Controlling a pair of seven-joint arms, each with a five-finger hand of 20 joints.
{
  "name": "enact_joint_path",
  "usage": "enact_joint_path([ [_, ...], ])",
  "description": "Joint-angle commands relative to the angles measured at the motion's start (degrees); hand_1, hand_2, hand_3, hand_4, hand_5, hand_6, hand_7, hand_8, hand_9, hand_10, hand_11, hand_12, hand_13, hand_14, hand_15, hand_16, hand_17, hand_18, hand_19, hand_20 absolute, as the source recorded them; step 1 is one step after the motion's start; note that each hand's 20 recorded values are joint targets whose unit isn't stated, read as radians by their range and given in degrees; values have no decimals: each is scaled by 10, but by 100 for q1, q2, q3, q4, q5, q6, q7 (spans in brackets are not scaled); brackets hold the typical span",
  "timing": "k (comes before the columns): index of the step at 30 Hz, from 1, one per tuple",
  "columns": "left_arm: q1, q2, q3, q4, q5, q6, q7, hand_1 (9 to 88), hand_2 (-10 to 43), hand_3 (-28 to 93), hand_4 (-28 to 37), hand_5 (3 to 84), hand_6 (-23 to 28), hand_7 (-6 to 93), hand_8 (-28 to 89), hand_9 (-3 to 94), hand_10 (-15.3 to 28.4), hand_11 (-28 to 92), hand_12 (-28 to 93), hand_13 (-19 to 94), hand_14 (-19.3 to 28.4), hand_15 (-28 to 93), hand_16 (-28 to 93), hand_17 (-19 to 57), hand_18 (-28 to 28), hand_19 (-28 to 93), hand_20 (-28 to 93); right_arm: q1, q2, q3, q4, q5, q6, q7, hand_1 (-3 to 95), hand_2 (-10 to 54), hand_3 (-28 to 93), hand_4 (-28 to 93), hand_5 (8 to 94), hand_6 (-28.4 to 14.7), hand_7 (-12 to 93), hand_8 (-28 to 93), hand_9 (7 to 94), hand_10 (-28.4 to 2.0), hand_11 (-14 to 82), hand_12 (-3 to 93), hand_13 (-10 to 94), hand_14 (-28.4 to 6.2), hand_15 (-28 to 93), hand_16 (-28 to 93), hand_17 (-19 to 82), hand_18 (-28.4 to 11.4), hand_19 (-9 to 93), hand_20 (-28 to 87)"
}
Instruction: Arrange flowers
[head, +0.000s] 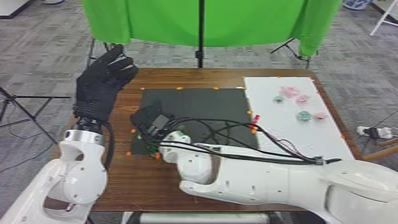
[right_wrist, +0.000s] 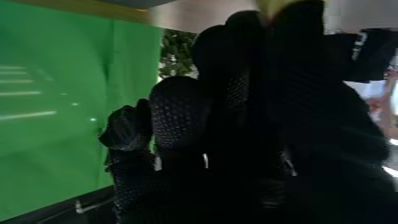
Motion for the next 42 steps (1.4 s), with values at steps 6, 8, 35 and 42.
enact_joint_path([
  [6,122,-24,-27,5,-21,60,-17,261,78,791,-234,405,103,146,-101,379,204,269,117,278,272,554,-84,-71,273,597,160,195,-7,-79,-26,45,377,-34,901,-95,-281,216,834,36,255,4,808,-66,400,340,656,-81,841,186,249,-226,930,573],
  [8,130,-27,-32,7,-21,66,-40,260,78,792,-233,405,103,146,-101,380,204,268,117,278,273,554,-83,-71,273,597,161,83,1,79,-43,-43,217,-117,885,-95,-282,232,812,33,246,2,796,-68,409,329,649,-85,845,183,245,-226,930,576],
  [35,1280,-567,-769,-295,70,110,-345,262,80,791,-233,407,105,145,-100,380,202,267,118,278,275,552,-85,-70,273,594,165,-1755,979,2696,-1268,-157,125,-109,780,-95,-283,401,746,18,228,-24,733,-97,489,240,611,-102,852,168,225,-227,925,593],
  [42,1609,-717,-883,-311,42,84,-375,256,77,791,-235,401,102,141,-101,373,202,261,114,276,276,549,-86,-69,274,587,160,-2642,2152,4026,-1976,214,287,492,386,-95,773,-281,685,14,187,-134,701,-123,446,173,577,-120,833,152,208,-231,911,599],
])
